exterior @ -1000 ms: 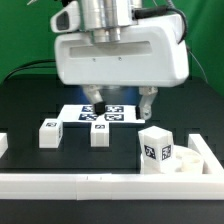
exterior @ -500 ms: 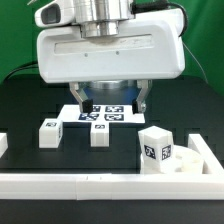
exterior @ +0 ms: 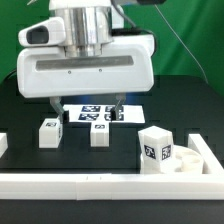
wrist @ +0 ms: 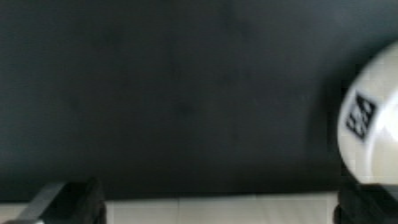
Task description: Assemble stool
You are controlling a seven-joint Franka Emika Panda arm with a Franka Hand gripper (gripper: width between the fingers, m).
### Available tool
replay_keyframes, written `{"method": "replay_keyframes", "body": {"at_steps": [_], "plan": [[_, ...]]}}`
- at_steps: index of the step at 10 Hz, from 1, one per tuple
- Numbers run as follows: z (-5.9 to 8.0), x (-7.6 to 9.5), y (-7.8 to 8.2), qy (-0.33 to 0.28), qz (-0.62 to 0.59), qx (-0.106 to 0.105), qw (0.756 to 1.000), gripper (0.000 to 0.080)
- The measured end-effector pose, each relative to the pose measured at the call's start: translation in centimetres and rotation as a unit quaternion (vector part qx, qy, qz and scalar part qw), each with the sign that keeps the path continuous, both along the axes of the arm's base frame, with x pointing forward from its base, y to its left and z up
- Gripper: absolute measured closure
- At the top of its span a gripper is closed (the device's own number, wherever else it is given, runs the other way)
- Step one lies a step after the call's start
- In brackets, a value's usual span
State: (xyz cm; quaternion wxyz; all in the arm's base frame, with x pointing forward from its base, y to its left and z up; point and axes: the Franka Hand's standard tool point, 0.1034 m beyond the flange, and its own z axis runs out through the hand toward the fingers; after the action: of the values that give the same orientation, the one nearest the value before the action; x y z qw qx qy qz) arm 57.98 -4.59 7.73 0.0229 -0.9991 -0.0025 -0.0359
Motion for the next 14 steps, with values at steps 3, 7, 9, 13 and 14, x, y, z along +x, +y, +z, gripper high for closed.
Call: {"method": "replay_keyframes", "body": {"at_steps": [3,7,9,13,14], "plan": [[0.2,0.2,-0.1,0.004,0.012,-0.001,1.0,0.015],[-2.0,-4.3,1.8,0.13,0.019,0.024,0.991,0.015],[-2.3,-4.8,2.0,0.2,0.017,0.025,0.979,0.015],[-3.2,-6.5,1.5,0.363,0.01,0.038,0.931,0.015],[-3.3,-6.1,1.0,0.396,0.015,0.03,0.917,0.015]]}}
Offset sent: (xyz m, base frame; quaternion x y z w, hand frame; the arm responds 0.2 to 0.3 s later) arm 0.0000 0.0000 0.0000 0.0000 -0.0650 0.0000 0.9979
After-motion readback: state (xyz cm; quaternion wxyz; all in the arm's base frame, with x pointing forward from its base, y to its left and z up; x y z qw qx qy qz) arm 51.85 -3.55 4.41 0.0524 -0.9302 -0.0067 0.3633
